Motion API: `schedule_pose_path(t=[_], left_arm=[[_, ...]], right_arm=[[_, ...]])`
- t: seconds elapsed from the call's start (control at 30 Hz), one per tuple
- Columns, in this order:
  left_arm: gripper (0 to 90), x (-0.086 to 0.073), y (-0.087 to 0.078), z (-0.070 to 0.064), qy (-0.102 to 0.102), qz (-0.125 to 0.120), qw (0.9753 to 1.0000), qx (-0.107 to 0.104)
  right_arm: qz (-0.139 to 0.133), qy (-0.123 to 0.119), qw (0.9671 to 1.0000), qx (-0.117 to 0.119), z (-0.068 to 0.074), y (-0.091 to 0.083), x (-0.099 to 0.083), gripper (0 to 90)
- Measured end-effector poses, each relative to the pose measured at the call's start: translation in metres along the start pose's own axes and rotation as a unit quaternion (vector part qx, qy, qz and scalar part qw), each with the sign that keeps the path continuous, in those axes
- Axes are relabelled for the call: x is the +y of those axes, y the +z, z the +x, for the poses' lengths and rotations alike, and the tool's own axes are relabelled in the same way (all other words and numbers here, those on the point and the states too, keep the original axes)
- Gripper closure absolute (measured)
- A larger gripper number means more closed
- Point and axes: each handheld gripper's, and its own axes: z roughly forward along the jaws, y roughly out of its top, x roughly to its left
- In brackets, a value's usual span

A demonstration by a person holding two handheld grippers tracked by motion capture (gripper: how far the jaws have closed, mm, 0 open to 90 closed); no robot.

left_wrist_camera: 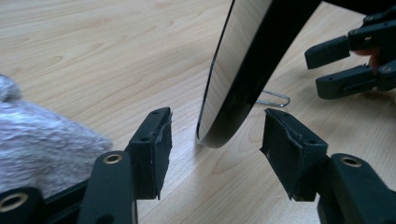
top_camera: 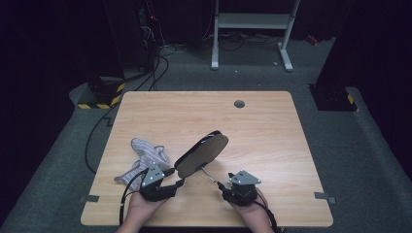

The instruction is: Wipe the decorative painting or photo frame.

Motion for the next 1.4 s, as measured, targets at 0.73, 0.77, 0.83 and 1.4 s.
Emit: schedule_pose_path(t=[0.73, 0.77, 0.83, 1.4], left_arm=[[46.0, -0.001, 0.011, -0.010, 0.014, 0.008, 0.9998, -0.015], [46.1, -0.001, 0.012, -0.010, 0.015, 0.008, 0.9997, -0.016], [46.0, -0.001, 0.012, -0.011, 0.017, 0.008, 0.9997, -0.017], [43.2, 0.002, 0.023, -0.041, 0.054, 0.018, 0.9963, -0.065]], right_arm=[[-0.004, -0.001, 0.9999, -0.016, -0.004, -0.006, -0.004, 43.2], [-0.004, -0.001, 0.9999, -0.016, -0.004, -0.006, -0.004, 43.0], [-0.004, -0.003, 0.9998, -0.017, -0.004, -0.006, -0.004, 42.9], [-0.006, -0.006, 0.9999, -0.014, 0.001, -0.005, -0.003, 41.9]])
